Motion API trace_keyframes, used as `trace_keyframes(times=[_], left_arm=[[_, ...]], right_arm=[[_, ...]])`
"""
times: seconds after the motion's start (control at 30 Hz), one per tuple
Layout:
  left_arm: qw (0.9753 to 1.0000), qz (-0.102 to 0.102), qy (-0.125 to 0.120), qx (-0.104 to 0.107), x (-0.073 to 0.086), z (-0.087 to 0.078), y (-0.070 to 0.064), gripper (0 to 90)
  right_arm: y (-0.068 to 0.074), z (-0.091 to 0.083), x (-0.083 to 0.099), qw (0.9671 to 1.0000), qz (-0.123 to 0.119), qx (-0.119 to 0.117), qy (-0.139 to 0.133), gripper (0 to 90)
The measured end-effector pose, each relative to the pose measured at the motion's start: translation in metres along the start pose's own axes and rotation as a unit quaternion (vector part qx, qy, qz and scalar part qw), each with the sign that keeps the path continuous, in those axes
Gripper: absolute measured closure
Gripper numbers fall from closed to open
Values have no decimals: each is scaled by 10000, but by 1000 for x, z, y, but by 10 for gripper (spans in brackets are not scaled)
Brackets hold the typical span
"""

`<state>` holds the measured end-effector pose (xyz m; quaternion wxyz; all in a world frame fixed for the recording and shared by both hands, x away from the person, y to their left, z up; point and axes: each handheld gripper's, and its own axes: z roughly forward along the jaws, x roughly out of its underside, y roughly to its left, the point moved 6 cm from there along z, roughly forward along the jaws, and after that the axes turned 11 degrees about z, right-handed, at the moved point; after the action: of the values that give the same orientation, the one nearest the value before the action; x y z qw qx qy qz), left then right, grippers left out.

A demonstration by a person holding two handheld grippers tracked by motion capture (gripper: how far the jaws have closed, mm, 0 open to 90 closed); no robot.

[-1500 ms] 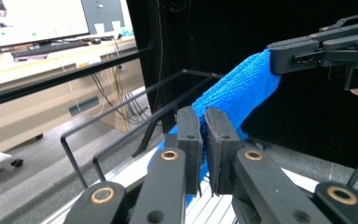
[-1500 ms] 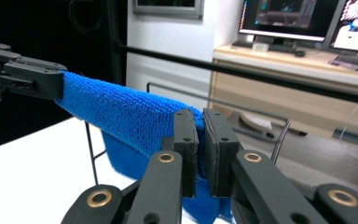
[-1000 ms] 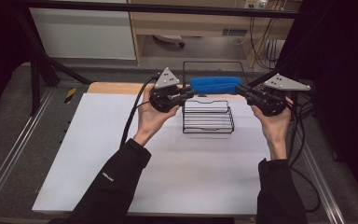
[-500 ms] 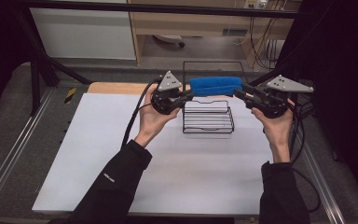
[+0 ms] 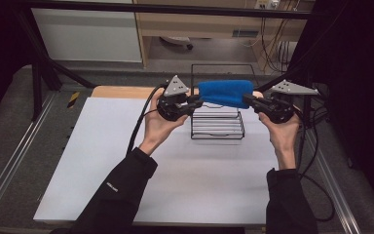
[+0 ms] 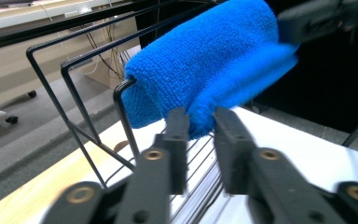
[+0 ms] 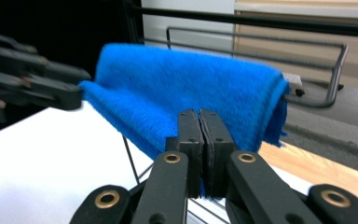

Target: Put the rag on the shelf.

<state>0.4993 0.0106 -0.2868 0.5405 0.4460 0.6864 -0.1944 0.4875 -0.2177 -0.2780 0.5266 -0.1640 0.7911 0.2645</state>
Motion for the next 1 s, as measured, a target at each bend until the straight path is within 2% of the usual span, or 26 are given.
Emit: trace_keyframes(times=[0.13,0.27,0.43,0.57,0.7,0.8,0.93,1.0], left_arm=[[9998,-146,-145,68,-8,-7,2,650],[9995,-201,-218,136,-17,-10,1,672],[9998,-21,113,179,-16,0,-6,822],[9990,-31,382,225,-8,13,-9,898],[9984,-64,535,160,-1,22,-8,900],[9983,-212,506,208,2,26,-7,900],[9984,-122,517,169,3,25,-7,893],[9988,-86,470,148,3,21,-7,854]], right_arm=[[-3,2,6,10000,-5,17,44,881],[-4,5,11,9999,-24,59,99,873],[-5,6,14,9999,-38,62,121,877],[-5,7,17,9999,-51,81,139,877],[-7,7,19,9999,-35,103,129,877],[-7,8,20,9999,-22,112,127,874],[-7,7,20,9999,-47,110,110,866],[-6,4,18,9999,-50,94,77,856]])
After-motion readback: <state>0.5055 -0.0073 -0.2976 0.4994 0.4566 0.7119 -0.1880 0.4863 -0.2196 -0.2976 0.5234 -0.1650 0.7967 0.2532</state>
